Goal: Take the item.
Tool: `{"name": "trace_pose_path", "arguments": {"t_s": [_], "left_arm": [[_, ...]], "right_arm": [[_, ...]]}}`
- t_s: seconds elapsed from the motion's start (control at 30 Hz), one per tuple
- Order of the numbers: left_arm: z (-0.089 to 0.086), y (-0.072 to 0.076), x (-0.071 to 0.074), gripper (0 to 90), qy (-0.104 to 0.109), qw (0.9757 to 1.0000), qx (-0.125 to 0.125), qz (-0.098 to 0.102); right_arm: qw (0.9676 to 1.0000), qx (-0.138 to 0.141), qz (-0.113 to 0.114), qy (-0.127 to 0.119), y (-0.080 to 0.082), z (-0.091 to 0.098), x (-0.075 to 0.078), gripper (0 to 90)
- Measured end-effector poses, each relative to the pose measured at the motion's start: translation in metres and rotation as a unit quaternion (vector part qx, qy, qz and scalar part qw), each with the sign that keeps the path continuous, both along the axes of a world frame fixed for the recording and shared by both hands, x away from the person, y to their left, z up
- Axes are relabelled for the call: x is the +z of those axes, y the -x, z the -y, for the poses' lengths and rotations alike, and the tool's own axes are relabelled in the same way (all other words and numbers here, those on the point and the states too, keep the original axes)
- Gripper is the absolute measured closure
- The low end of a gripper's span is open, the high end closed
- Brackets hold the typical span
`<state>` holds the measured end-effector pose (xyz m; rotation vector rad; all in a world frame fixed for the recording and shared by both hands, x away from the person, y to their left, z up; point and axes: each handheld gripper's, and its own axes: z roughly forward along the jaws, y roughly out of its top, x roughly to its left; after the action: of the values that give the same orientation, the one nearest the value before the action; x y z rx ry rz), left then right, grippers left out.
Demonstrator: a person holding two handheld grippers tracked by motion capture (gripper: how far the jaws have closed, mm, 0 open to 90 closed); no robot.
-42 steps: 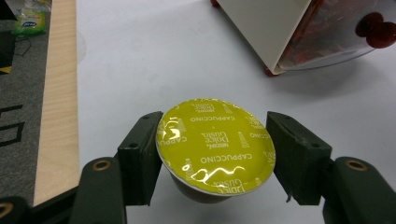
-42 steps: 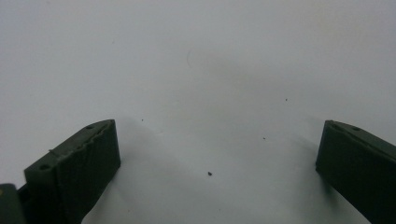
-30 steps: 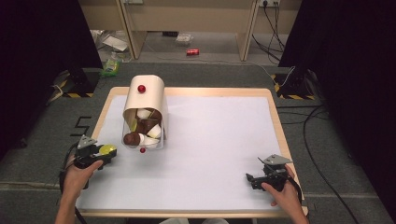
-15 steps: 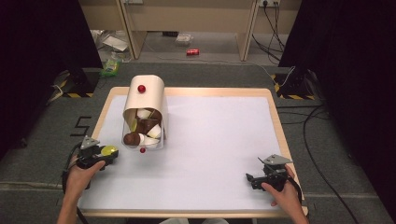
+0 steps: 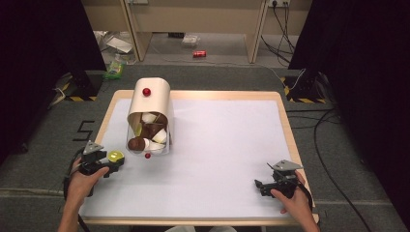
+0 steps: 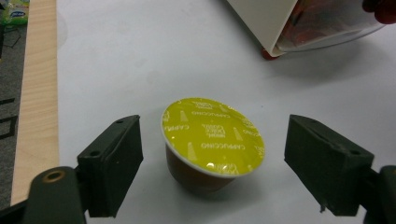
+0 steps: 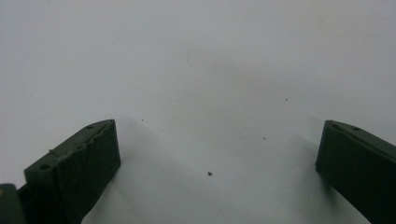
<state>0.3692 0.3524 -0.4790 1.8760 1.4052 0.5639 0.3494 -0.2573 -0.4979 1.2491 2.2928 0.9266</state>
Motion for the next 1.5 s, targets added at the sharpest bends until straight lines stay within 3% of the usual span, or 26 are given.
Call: {"name": "trace_pose_path", "arguments": {"t_s": [0.27, 0.43, 0.63, 0.87, 1.2, 1.5], "left_arm": [[0.001, 0.004, 0.001, 15.4, -0.006, 1.0000, 0.005, 0.001], [0.004, 0.016, -0.002, 15.4, -0.019, 0.9998, 0.006, 0.003], [-0.001, 0.032, -0.002, 15.4, -0.011, 0.9997, 0.020, 0.009], [0.000, 0.042, -0.004, 15.4, -0.012, 0.9997, 0.017, 0.009], [0.005, 0.052, -0.015, 15.5, -0.016, 0.9998, 0.010, -0.004], [0.008, 0.058, -0.014, 15.6, -0.017, 0.9998, 0.008, -0.001]], "right_arm": [[1.0000, 0.000, 0.000, 0.000, 0.000, 0.000, 0.000, 0.2], [1.0000, 0.000, 0.000, 0.000, 0.000, 0.000, 0.000, 0.2], [1.0000, 0.000, 0.000, 0.000, 0.000, 0.000, 0.000, 0.2], [1.0000, 0.000, 0.000, 0.000, 0.000, 0.000, 0.000, 0.2], [1.0000, 0.000, 0.000, 0.000, 0.000, 0.000, 0.000, 0.2], [1.0000, 0.000, 0.000, 0.000, 0.000, 0.000, 0.000, 0.2]]}}
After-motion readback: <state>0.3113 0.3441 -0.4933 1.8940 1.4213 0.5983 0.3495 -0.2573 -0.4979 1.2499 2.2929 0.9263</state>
